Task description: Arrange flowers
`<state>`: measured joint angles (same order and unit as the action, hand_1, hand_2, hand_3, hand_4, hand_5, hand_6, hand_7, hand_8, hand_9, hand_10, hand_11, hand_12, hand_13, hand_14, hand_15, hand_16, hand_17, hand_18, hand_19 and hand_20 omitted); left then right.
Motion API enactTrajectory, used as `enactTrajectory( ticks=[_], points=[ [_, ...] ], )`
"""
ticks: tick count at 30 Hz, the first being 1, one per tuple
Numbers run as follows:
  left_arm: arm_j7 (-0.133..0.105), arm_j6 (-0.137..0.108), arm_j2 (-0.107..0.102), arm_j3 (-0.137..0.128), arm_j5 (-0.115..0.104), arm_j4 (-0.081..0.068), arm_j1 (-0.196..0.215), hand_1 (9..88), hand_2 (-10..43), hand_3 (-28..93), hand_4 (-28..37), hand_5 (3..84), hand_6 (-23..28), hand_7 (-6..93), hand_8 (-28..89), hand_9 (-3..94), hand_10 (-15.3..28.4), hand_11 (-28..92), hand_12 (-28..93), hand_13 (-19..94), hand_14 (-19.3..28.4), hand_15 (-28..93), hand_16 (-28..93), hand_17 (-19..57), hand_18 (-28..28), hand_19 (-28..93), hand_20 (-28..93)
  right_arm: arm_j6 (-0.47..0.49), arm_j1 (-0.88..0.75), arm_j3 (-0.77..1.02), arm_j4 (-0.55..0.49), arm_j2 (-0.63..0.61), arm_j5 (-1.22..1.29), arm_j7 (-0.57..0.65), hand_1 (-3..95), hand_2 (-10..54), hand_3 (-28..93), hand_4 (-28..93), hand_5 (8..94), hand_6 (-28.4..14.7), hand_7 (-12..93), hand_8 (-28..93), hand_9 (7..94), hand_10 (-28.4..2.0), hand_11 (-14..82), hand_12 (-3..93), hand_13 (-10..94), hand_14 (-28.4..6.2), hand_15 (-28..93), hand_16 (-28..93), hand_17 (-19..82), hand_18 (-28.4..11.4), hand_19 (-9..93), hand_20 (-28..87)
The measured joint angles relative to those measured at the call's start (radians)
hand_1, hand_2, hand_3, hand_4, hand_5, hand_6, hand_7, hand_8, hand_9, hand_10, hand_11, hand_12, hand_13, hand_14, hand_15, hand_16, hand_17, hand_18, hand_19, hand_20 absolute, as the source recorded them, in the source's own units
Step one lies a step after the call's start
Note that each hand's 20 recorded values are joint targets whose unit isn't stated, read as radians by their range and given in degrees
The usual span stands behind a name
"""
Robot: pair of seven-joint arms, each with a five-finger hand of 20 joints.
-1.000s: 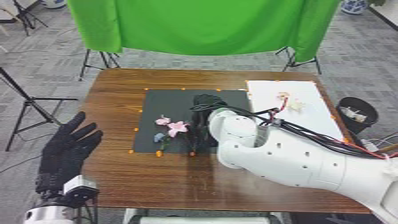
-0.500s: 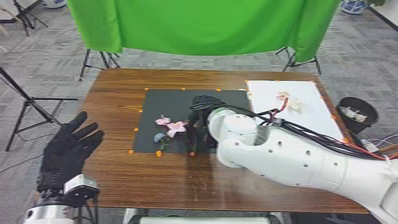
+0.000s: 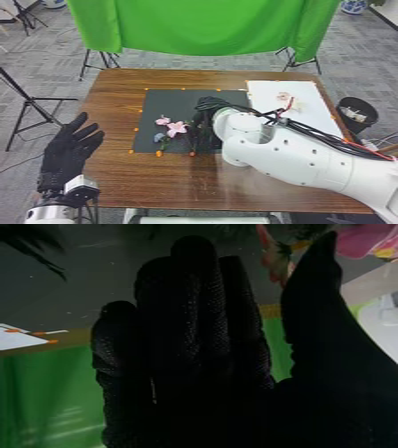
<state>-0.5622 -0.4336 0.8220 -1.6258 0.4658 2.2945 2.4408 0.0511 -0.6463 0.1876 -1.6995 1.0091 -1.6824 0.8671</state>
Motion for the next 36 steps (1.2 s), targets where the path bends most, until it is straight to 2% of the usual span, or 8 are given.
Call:
enactTrajectory(
  ticks=[11, 23, 26, 31, 36],
  points=[
    [-0.008, -0.001, -0.005, 0.002, -0.004, 0.0, 0.004, 28.7, 7.4, 65, -23.1, 37.7, 9.8, 11.0, -8, 32.9, 19.3, 31, 11, 22, 25.8, 59, -13, -8.7, 23.5, 47, 9, 0.004, -0.01, 0.02, -0.011, -0.004, 0.023, -0.02, 24.6, 6.1, 82, -22, 63.7, -4.3, 14, -11, 76.9, -14.5, 28.6, 17.7, 74, -9.3, 67, 16, 50, -16.5, 93, 18],
    [-0.018, -0.003, -0.006, 0.007, -0.009, 0.001, 0.012, 28.7, 7.5, 64, -23.2, 37.7, 9.8, 11.0, -8, 32.9, 19.3, 31, 11, 22, 25.9, 59, -13, -8.7, 23.5, 48, 9, -0.02, 0.005, -0.004, -0.023, -0.014, 0.028, -0.014, 22.5, 7.0, 81, -22, 62.6, -5.3, 14, -11, 76.3, -15.3, 28.4, 17.6, 75, -9.7, 67, 15, 51, -16.9, 93, 18],
    [-0.02, -0.004, -0.006, 0.01, -0.011, 0.001, 0.014, 28.8, 7.5, 64, -23.2, 37.7, 9.8, 11.0, -8, 33.0, 19.4, 31, 11, 22, 25.9, 59, -13, -8.7, 23.5, 48, 9, -0.028, 0.013, -0.009, -0.024, -0.016, 0.03, -0.006, 18.1, 9.5, 81, -21, 63.6, -5.9, 13, -11, 77.6, -16.2, 28.2, 17.5, 75, -10.2, 67, 15, 52, -17.4, 93, 19],
    [-0.039, -0.011, -0.009, 0.014, -0.024, 0.001, 0.02, 28.8, 7.5, 65, -23.1, 37.7, 9.9, 11.0, -8, 33.0, 19.3, 31, 11, 22, 25.8, 59, -13, -8.7, 23.5, 48, 9, -0.027, 0.022, -0.009, -0.027, -0.017, 0.033, 0.024, 15.5, 9.9, 81, -20, 58.4, -8.0, 11, -10, 76.4, -17.5, 28.0, 17.7, 76, -10.5, 68, 15, 53, -17.2, 93, 19],
    [-0.058, -0.017, -0.017, 0.025, -0.032, 0.001, 0.025, 28.8, 7.4, 65, -23.1, 37.7, 9.9, 11.1, -8, 33.0, 19.3, 30, 11, 22, 25.8, 59, -13, -8.6, 23.5, 48, 9, -0.033, 0.04, -0.024, -0.034, -0.024, 0.034, 0.039, 15.6, 9.7, 79, -20, 54.6, -7.4, 11, -10, 73.4, -18.5, 27.5, 17.5, 75, -11.0, 68, 15, 53, -17.0, 93, 18]
  ],
)
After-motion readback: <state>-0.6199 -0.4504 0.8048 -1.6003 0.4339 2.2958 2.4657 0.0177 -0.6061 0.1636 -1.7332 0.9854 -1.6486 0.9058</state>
